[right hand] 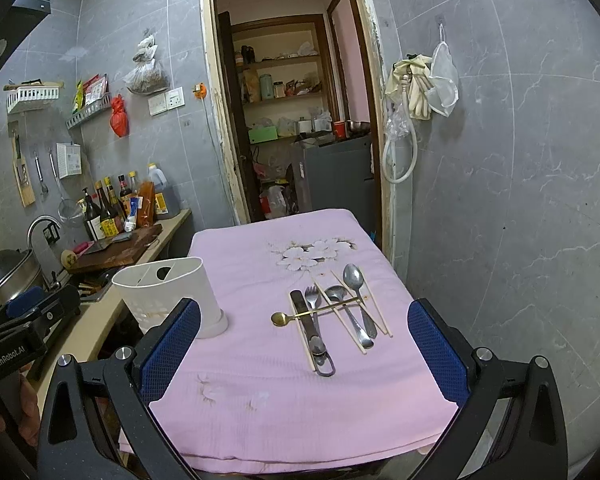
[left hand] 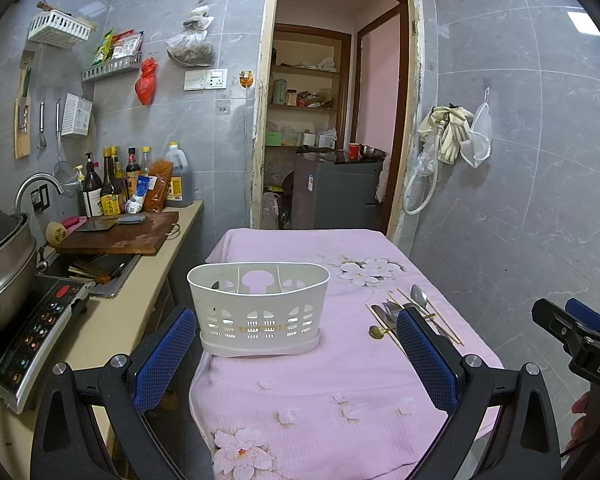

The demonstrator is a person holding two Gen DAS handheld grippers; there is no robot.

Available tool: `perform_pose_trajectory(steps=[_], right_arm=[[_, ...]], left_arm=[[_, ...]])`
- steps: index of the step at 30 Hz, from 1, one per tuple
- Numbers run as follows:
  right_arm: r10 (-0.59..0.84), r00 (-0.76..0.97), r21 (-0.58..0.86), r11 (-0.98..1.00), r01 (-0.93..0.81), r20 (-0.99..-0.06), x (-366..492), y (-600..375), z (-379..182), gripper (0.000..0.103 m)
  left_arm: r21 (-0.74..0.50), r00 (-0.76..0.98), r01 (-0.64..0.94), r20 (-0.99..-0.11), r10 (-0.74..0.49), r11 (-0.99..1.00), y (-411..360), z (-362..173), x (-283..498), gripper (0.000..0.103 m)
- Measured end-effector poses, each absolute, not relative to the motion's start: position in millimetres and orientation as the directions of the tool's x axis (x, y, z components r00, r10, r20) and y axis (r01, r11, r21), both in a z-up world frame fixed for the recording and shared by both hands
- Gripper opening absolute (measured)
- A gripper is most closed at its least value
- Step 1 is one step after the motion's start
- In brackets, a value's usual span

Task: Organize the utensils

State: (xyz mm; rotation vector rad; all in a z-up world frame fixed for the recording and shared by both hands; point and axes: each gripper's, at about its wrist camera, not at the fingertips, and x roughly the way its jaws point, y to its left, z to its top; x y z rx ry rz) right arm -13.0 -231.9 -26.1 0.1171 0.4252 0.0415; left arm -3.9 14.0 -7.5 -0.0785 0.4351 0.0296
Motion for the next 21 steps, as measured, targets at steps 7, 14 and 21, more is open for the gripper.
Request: perform_pose_trajectory(steps=[7,14,21], right_arm=[[0.065,0.909,0.122,0.992,-0.015,-0.411,-13.0,-231.6,-26.0,0.102],[0.065,0.909,0.123,0.992,-0.015,-0.412,-12.7,-231.6,-26.1,0.102],[0.065,0.908,0.123,0.992,-0.015,-0.414,-12.7,-231.5,-25.9,0.102]], left_arm=[[-0.071,0.906,-0.044,-0.423,0.010,0.997,13.6,-6.5,-3.8,0.101],[-0.071,0.906,-0.046,-0.422,0.011,0.996,13.0,-6.3,-3.7,0.101],[-0.071,0.906,-0.046,-0.423,0.011,0.996,13.1,-6.4,-3.7,0.101]])
